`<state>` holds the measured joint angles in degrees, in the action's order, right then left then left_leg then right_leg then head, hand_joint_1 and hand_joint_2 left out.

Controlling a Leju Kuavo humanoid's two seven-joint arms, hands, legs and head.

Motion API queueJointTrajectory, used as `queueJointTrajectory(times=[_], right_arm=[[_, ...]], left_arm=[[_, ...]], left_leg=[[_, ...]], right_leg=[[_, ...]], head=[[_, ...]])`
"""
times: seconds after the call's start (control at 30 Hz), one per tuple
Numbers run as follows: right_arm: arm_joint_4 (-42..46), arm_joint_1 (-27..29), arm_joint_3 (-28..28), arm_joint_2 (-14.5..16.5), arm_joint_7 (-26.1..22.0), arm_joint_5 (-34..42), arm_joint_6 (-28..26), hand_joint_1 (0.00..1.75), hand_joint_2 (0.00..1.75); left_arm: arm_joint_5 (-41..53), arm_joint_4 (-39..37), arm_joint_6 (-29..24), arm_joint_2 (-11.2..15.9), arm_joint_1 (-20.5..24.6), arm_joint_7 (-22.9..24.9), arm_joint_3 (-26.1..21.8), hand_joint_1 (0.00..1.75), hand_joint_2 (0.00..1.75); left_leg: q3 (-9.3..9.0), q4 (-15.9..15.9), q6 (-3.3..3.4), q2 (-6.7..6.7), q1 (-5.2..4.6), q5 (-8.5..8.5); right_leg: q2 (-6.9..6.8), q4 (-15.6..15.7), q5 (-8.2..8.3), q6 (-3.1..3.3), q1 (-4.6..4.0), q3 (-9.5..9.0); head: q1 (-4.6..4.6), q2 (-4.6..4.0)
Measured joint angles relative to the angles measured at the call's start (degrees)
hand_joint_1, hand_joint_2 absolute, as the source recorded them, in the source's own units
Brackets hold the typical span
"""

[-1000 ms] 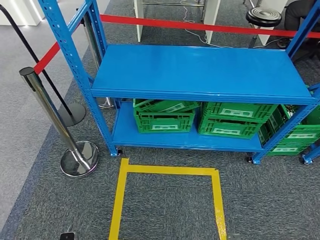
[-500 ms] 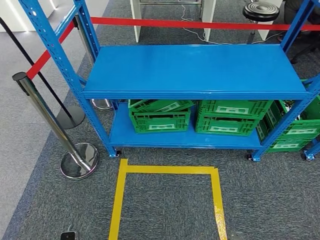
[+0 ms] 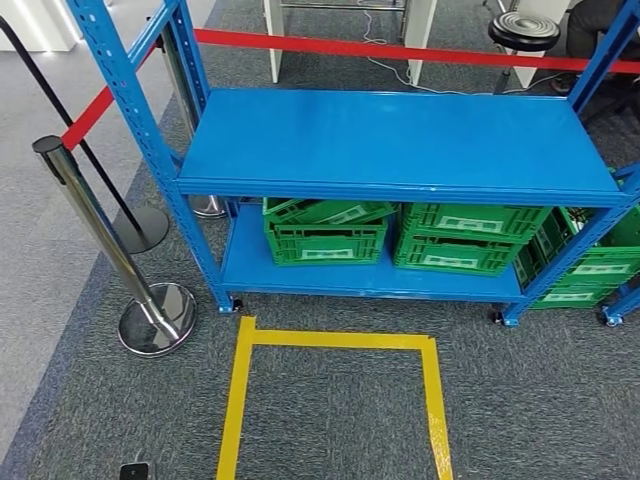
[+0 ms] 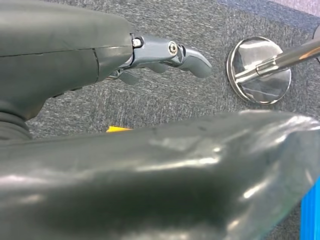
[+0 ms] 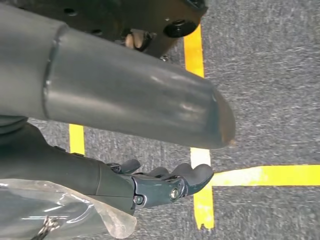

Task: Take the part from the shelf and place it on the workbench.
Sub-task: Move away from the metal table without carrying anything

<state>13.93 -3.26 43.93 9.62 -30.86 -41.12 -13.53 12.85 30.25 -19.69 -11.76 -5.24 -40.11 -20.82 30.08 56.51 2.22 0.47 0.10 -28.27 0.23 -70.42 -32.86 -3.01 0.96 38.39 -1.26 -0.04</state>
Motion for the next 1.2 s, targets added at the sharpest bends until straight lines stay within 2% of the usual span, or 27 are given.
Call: queueJointTrajectory(times=[0.03,0.07,0.1,0.13,0.2,0.27,0.3,0.33,0.4,0.43,0.47,0.5,0.57,0.6,0.63,0.7,0.77,0.8,0.87,0.9,0.93,0.97,1.0,1.07,1.1,1.13,1.2], right_arm=[[0.01,0.02,0.01,0.0,0.12,-0.06,-0.11,0.0,0.0],[0.01,-0.03,0.01,0.01,0.23,-0.1,-0.23,0.0,0.0],[0.0,-0.11,0.01,0.02,0.33,-0.15,-0.34,0.0,0.0],[-0.01,-0.14,0.01,0.03,0.44,-0.21,-0.47,0.0,0.0],[-0.03,0.01,0.01,0.05,0.88,-0.33,-0.74,0.0,0.0],[-0.03,0.25,0.04,0.04,1.31,-0.42,-0.92,0.0,0.0],[-0.03,0.28,0.05,0.04,1.39,-0.45,-0.96,0.0,0.0],[-0.03,0.28,0.07,0.04,1.42,-0.49,-0.96,0.0,0.0],[-0.03,0.27,0.06,0.04,1.41,-0.54,-0.95,0.0,0.0],[-0.03,0.31,0.06,0.04,1.4,-0.55,-0.94,0.0,0.0],[-0.03,0.36,0.06,0.04,1.39,-0.56,-0.95,0.0,0.0],[-0.03,0.4,0.07,0.04,1.39,-0.58,-0.97,0.0,0.0],[-0.03,0.4,0.07,0.07,1.37,-0.63,-0.99,0.0,0.0],[-0.03,0.34,0.07,0.1,1.34,-0.66,-1.0,0.0,0.0],[-0.03,0.29,0.07,0.14,1.33,-0.67,-1.01,0.0,0.0],[-0.03,0.23,0.07,0.21,1.31,-0.68,-1.0,0.0,0.0],[-0.03,0.24,0.07,0.23,1.32,-0.69,-1.01,0.0,0.0],[-0.03,0.2,0.07,0.24,1.31,-0.69,-1.03,0.0,0.0],[-0.03,0.13,0.08,0.24,1.29,-0.69,-1.08,0.0,0.0],[-0.03,0.16,0.08,0.24,1.3,-0.69,-1.09,0.0,0.0],[-0.03,0.25,0.09,0.24,1.32,-0.69,-1.09,0.0,0.0],[-0.03,0.35,0.1,0.24,1.34,-0.68,-1.09,0.0,0.0],[-0.03,0.42,0.11,0.24,1.36,-0.68,-1.11,0.0,0.0],[-0.03,0.42,0.14,0.23,1.37,-0.68,-1.15,0.0,0.0],[-0.04,0.38,0.15,0.23,1.38,-0.69,-1.15,0.0,0.0],[-0.05,0.31,0.16,0.23,1.39,-0.69,-1.13,0.0,0.0],[-0.07,0.32,0.18,0.24,1.43,-0.69,-1.09,0.0,0.0]], left_arm=[[0.09,0.0,0.01,-0.05,0.0,0.0,-0.06,0.0,0.0],[0.21,0.0,0.02,-0.09,0.0,0.0,-0.17,0.0,0.0],[0.32,0.0,0.01,-0.12,0.0,0.0,-0.33,0.0,0.0],[0.45,0.0,0.0,-0.15,0.02,0.0,-0.5,0.0,0.0],[0.74,0.0,-0.02,-0.19,0.1,0.0,-0.79,0.0,0.0],[0.98,0.0,-0.01,-0.2,0.15,0.0,-0.95,0.0,0.0],[1.04,0.0,-0.01,-0.21,0.15,0.0,-0.99,0.0,0.0],[1.15,0.0,0.0,-0.22,0.15,0.0,-1.04,0.0,0.0],[1.42,0.0,0.06,-0.27,0.11,0.0,-1.2,0.0,0.0],[1.56,0.0,0.1,-0.28,0.05,0.0,-1.29,0.0,0.0],[1.71,0.0,0.15,-0.31,-0.01,0.0,-1.39,0.0,0.0],[1.85,0.0,0.19,-0.32,-0.06,0.0,-1.5,0.0,0.0],[2.09,-0.01,0.19,-0.32,-0.07,0.0,-1.81,0.0,0.0],[2.17,-0.01,0.19,-0.32,-0.05,0.0,-2.01,0.0,0.0],[2.27,-0.01,0.2,-0.33,0.01,0.0,-2.18,0.0,0.0],[2.49,-0.01,0.23,-0.36,0.08,0.0,-2.36,0.0,0.0],[2.61,-0.01,0.26,-0.39,0.05,-0.01,-2.45,0.0,0.0],[2.63,-0.01,0.26,-0.4,0.05,-0.01,-2.49,0.0,0.0],[2.68,0.0,0.26,-0.5,0.18,-0.02,-2.54,0.0,0.0],[2.68,0.0,0.26,-0.56,0.22,-0.02,-2.55,0.0,0.0],[2.69,0.0,0.26,-0.62,0.22,-0.02,-2.55,0.0,0.0],[2.69,0.0,0.26,-0.67,0.16,-0.02,-2.55,0.0,0.0],[2.69,0.0,0.26,-0.7,0.09,-0.02,-2.57,0.0,0.0],[2.7,0.0,0.26,-0.79,0.0,-0.02,-2.61,0.0,0.0],[2.72,0.0,0.27,-0.81,0.04,-0.01,-2.66,0.0,0.0],[2.73,0.0,0.27,-0.83,0.1,-0.01,-2.69,0.0,0.0],[2.75,0.0,0.29,-0.81,0.22,0.0,-2.76,0.0,0.0]], left_leg=[[-0.19,0.11,-0.21,-0.01,0.05,-0.24],[-0.29,0.32,-0.54,-0.02,-0.02,-0.53],[-0.33,0.51,-0.88,-0.02,-0.11,-0.78],[-0.32,0.66,-1.19,-0.01,-0.23,-0.96],[-0.37,0.75,-1.65,0.01,-0.29,-1.1],[-0.15,1.79,-2.14,-0.02,-0.12,-1.95],[0.65,3.71,-2.39,-0.03,-0.05,-3.08],[2.13,6.9,-2.59,-0.05,-0.01,-4.67],[6.2,14.79,-2.75,-0.06,-0.01,-7.65],[7.78,17.4,-2.7,-0.06,-0.01,-8.0],[8.44,17.9,-2.55,-0.06,-0.02,-7.15],[8.12,16.27,-2.3,-0.06,-0.05,-5.28],[5.44,9.11,-1.52,-0.1,-0.23,-0.63],[4.11,5.87,-1.13,-0.13,-0.39,0.68],[3.2,3.73,-0.86,-0.15,-0.55,1.12],[2.63,2.32,-0.62,-0.2,-0.8,0.59],[1.97,1.38,-0.37,-0.25,-0.52,0.57],[1.53,0.87,-0.18,-0.26,-0.34,0.62],[0.88,0.34,0.16,-0.23,-0.18,0.5],[0.76,0.33,0.28,-0.22,-0.18,0.34],[0.59,0.33,0.35,-0.22,-0.19,0.12],[0.32,0.34,0.35,-0.23,-0.18,-0.14],[-0.07,0.35,0.26,-0.25,-0.15,-0.45],[-1.11,0.39,-0.14,-0.27,-0.03,-1.25],[-1.5,0.52,-0.49,-0.28,-0.1,-1.71],[-1.72,0.63,-0.82,-0.28,-0.2,-2.08],[-1.84,0.77,-1.32,-0.28,-0.42,-2.53]], right_leg=[[-0.14,3.93,2.16,-0.07,0.14,-1.84],[-0.29,7.76,3.53,-0.09,0.16,-3.72],[-0.37,10.52,4.25,0.19,0.16,-5.25],[-0.4,12.0,4.28,0.54,0.11,-6.12],[-0.29,12.32,3.88,1.52,-0.03,-6.55],[-0.3,12.45,3.8,2.19,-0.01,-6.73],[-0.32,12.53,3.74,2.5,0.03,-6.91],[-0.33,12.58,3.64,2.77,0.02,-7.08],[-0.31,12.56,3.33,3.18,-0.14,-7.37],[-0.27,12.56,3.15,3.3,-0.25,-7.58],[-0.19,12.55,2.94,3.37,-0.35,-7.85],[-0.09,12.55,2.72,3.39,-0.46,-8.21],[0.1,12.62,2.2,3.34,-0.62,-8.82],[0.19,12.63,1.91,3.17,-0.72,-9.1],[0.21,12.66,1.7,2.92,-0.75,-9.21],[0.13,12.85,1.47,2.25,-0.75,-9.38],[-0.01,12.75,1.02,1.66,-0.69,-9.43],[-0.04,11.68,0.3,1.4,-0.7,-9.03],[-0.06,5.69,-2.37,0.95,-0.59,-5.87],[-0.05,1.67,-3.76,0.73,-0.51,-3.44],[-0.06,-1.67,-4.45,0.52,-0.41,-1.15],[-0.07,-3.12,-3.99,0.35,-0.31,0.28],[-0.11,-2.3,-2.33,0.21,-0.22,0.58],[-0.26,4.59,2.69,0.03,0.0,-1.71],[-0.34,8.17,4.32,0.06,0.03,-3.27],[-0.36,10.51,5.09,0.36,0.03,-4.43],[-0.3,11.68,4.68,1.21,-0.15,-5.28]], head=[[0.01,0.0],[0.07,0.0],[0.1,0.0],[0.09,0.0],[-0.01,0.01],[-0.15,0.01],[-0.19,0.01],[-0.26,0.01],[-0.28,0.02],[-0.29,0.02],[-0.29,0.02],[-0.28,0.01],[-0.26,0.01],[-0.25,0.01],[-0.23,0.02],[-0.23,0.02],[-0.18,0.01],[-0.09,0.01],[0.09,0.01],[0.14,0.01],[0.16,0.01],[0.18,0.0],[0.2,0.0],[0.24,-0.01],[0.32,-0.01],[0.34,0.0],[0.22,0.01]])
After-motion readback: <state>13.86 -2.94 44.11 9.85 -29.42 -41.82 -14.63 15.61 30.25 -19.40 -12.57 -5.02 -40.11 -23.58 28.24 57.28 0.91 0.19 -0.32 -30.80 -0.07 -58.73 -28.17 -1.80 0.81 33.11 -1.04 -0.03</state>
